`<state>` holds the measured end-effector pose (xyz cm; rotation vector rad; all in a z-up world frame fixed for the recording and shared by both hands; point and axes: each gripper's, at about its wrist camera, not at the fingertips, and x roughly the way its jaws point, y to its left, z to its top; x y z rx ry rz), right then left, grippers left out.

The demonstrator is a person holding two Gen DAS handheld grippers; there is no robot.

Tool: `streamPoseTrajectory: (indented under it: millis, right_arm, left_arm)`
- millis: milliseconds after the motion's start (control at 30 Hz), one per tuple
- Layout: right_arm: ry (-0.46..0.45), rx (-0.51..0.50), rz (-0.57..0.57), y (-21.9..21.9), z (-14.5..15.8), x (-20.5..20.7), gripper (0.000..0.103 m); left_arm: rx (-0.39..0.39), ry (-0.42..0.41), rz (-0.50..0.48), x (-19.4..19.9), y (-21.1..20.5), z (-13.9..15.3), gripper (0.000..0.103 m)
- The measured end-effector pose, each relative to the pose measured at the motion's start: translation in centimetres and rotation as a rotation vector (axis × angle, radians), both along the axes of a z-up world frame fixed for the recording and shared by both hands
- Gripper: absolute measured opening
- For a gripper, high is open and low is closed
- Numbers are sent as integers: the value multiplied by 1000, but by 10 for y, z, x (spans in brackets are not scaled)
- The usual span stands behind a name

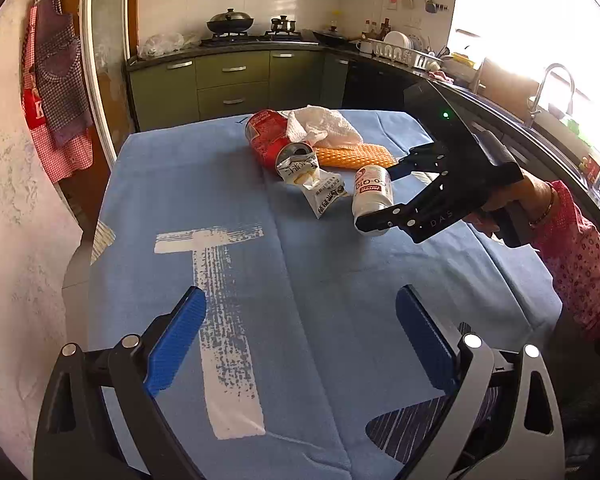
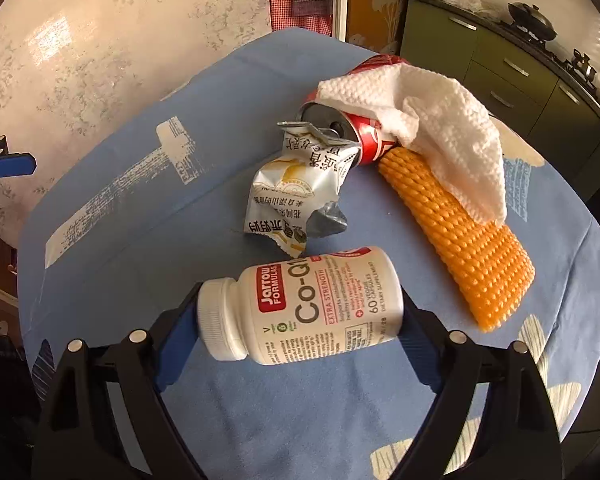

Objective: Collect trash
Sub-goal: 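Grasp the white pill bottle with the right gripper and lift it, then carry the pill bottle over the yellow bin and open the right gripper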

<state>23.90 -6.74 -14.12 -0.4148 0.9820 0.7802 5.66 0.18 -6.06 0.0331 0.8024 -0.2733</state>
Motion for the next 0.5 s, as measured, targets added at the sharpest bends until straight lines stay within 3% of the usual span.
streamPoseTrajectory:
  millis: [300, 500]
  right_arm:
    - [-72, 82, -212, -57, 18, -44, 84]
    - [-92, 80, -537, -161, 27, -76, 84]
  left_arm:
    - [-6, 2, -22, 2, -8, -1, 94]
    - [-12, 6, -59, 5, -23, -4, 94]
